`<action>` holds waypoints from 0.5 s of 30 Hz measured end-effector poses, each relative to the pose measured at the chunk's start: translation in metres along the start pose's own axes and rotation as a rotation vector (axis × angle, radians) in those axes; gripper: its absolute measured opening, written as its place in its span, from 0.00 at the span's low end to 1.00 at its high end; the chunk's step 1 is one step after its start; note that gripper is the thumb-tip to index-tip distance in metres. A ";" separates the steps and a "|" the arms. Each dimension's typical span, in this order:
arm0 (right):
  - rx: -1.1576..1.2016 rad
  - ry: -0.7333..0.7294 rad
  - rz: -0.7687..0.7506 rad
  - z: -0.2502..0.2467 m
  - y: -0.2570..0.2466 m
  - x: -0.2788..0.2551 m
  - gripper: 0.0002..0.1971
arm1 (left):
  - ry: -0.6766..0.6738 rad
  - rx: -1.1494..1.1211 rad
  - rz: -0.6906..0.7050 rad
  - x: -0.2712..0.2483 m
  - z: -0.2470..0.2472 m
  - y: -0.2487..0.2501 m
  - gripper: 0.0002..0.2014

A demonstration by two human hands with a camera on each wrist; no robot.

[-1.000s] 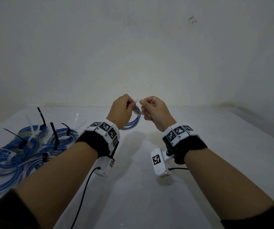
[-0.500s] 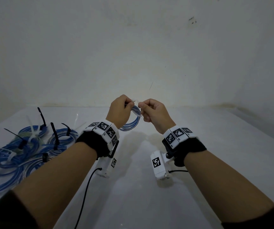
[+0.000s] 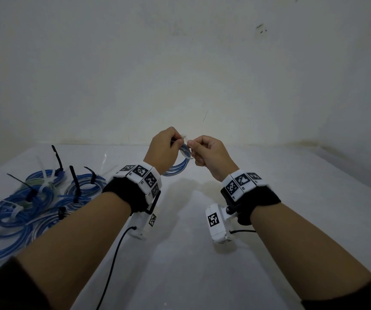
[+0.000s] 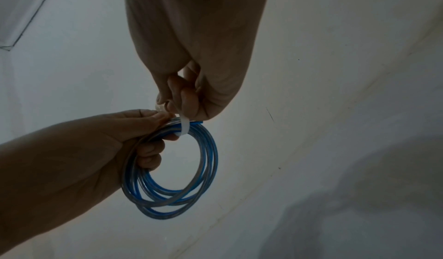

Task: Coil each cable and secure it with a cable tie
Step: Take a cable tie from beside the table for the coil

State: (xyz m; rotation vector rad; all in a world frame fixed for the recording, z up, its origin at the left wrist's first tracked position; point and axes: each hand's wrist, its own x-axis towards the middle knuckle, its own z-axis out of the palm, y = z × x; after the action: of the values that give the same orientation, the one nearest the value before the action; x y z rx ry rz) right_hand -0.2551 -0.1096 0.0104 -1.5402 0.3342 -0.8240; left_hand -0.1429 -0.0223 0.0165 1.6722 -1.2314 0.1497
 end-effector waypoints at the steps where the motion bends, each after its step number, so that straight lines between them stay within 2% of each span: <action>1: 0.005 0.002 0.001 0.000 0.000 0.000 0.05 | -0.004 0.021 0.016 0.000 0.000 -0.001 0.03; 5: 0.013 -0.003 0.015 0.000 -0.002 0.000 0.04 | -0.019 0.099 0.091 0.001 -0.002 -0.003 0.04; 10: 0.063 -0.028 0.009 -0.002 -0.002 -0.002 0.17 | -0.041 0.170 0.165 0.003 -0.004 -0.002 0.04; 15: 0.066 0.023 -0.011 -0.003 -0.002 -0.002 0.15 | -0.098 0.212 0.219 0.000 -0.001 -0.001 0.05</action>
State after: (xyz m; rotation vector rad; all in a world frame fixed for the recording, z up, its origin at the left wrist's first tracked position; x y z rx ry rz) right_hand -0.2583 -0.1102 0.0114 -1.4728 0.3126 -0.8541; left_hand -0.1416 -0.0212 0.0160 1.7378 -1.5161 0.3461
